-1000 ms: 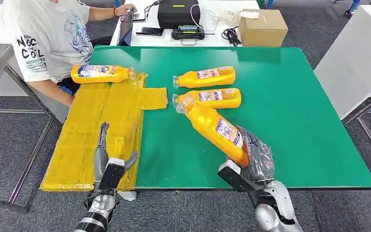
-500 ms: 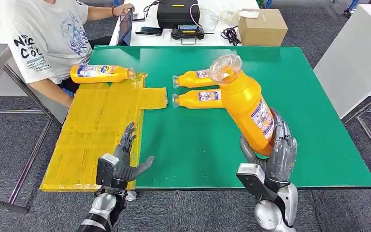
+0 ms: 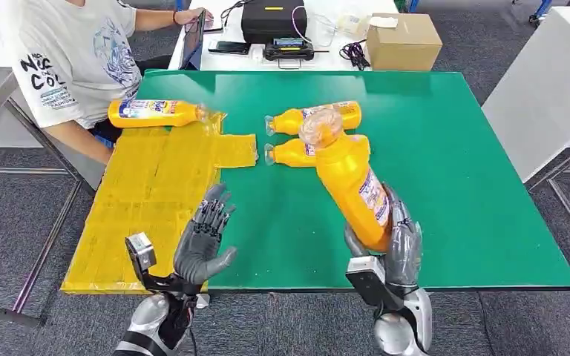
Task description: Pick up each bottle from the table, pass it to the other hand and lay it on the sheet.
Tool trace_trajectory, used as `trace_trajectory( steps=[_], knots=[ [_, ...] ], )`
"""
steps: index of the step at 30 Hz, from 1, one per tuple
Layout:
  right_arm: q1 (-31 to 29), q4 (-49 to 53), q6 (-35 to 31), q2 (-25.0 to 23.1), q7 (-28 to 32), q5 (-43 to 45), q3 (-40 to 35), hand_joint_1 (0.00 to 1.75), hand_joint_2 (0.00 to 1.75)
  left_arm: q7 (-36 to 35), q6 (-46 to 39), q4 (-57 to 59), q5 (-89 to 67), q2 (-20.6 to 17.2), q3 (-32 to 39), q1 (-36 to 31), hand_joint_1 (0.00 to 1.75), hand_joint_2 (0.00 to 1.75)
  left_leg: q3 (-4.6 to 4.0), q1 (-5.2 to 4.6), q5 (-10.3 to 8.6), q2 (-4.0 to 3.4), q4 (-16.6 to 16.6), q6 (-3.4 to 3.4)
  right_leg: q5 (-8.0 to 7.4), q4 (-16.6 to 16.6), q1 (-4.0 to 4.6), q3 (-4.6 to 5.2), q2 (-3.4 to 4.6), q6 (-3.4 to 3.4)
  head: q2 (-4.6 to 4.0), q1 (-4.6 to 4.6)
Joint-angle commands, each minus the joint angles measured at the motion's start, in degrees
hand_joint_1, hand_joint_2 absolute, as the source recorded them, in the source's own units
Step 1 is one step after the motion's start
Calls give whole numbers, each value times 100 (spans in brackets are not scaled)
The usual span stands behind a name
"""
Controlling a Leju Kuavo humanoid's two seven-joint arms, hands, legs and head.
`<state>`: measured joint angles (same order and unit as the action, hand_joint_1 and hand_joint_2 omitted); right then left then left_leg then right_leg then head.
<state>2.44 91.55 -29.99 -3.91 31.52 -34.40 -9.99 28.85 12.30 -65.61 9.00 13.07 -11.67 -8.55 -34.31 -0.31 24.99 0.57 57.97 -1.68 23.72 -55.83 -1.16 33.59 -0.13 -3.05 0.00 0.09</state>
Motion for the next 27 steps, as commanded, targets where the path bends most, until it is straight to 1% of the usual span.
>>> trace_trajectory(
  steps=[1, 3, 4, 5, 7, 8, 9, 11, 13, 14, 20, 25, 27],
  knots=[
    [-204, -1621, 297, -576, 190, 82, -402, 175, 175, -43, 41, -65, 72, -247, -348, -91, 0, 175, 28, 12, 10, -20, -5, 14, 2, 9, 12, -28, 16, 18, 0, 2],
    [-214, -1623, 302, -558, 188, 84, -393, 175, 175, -43, 40, -64, 71, -250, -346, -88, 0, 175, 12, 3, 3, -7, -5, 7, 1, 5, 3, -12, 5, 10, 0, -2],
    [-224, -1620, 307, -542, 187, 83, -385, 175, 175, -43, 40, -64, 71, -251, -345, -88, 0, 175, 23, 8, 9, -14, -4, 13, 3, 7, 9, -23, 12, 17, 0, 0],
    [-235, -1653, 408, -548, 186, 98, -458, 175, 175, -40, 26, -65, 36, -252, -359, -92, 0, 175, 17, 6, 5, -11, -5, 9, 1, 7, 6, -17, 9, 12, 0, 0],
    [-323, -1865, 839, -631, 142, 287, -703, 175, 175, -171, 206, 130, 215, -223, -318, -160, 0, 175, 18, 5, 6, -14, -5, 10, 1, 6, 6, -17, 12, 13, 0, 0],
    [-366, -1959, 949, -653, 133, 311, -837, 175, 175, -127, 81, 251, 68, -228, -339, -219, 0, 175, 11, 4, 3, -13, -5, 7, -2, 6, 4, -11, 11, 10, 0, 0],
    [-435, -2136, 1015, -646, 93, 229, -1054, 175, 175, -115, -17, 416, -40, -199, -315, -280, 0, 175, 25, 9, 7, -22, -6, 13, -1, 10, 9, -22, 19, 16, 0, 0],
    [-509, -2339, 990, -664, 48, 109, -1246, 175, 175, -103, -27, 573, -149, -207, -360, -346, 0, 175, 31, 10, 7, -24, -8, 15, 0, 10, 11, -28, 20, 19, 0, 2],
    [-629, -2654, 964, -727, 29, 84, -1448, 175, 175, -31, -145, 691, -359, -166, -382, -388, 0, 175, 15, 4, 1, -11, -7, 8, -1, 6, 4, -13, 9, 10, 0, 0],
    [-685, -2776, 882, -743, 10, -14, -1539, 175, 175, -82, -181, 722, -348, -114, -332, -400, 0, 175, 29, 11, 5, -17, -8, 15, -1, 11, 12, -27, 13, 18, 0, 0],
    [-811, -3002, 932, -781, 16, 17, -1740, 175, 175, -167, -374, 704, -465, -101, -328, -414, 0, 175, 15, 6, 3, -7, -4, 8, 1, 5, 5, -15, 5, 10, 0, 2],
    [-876, -3308, 908, -799, 51, 29, -1882, 175, 175, -210, -371, 705, -495, -99, -348, -372, 0, 175, 28, 10, 7, -12, -7, 14, 3, 10, 10, -28, 9, 17, 0, 2],
    [-882, -3348, 898, -797, 54, 20, -1897, 175, 175, -210, -371, 707, -494, -101, -349, -362, 0, 175, 12, 5, 2, -7, -4, 8, 0, 6, 4, -13, 5, 10, 0, 0]
  ],
)
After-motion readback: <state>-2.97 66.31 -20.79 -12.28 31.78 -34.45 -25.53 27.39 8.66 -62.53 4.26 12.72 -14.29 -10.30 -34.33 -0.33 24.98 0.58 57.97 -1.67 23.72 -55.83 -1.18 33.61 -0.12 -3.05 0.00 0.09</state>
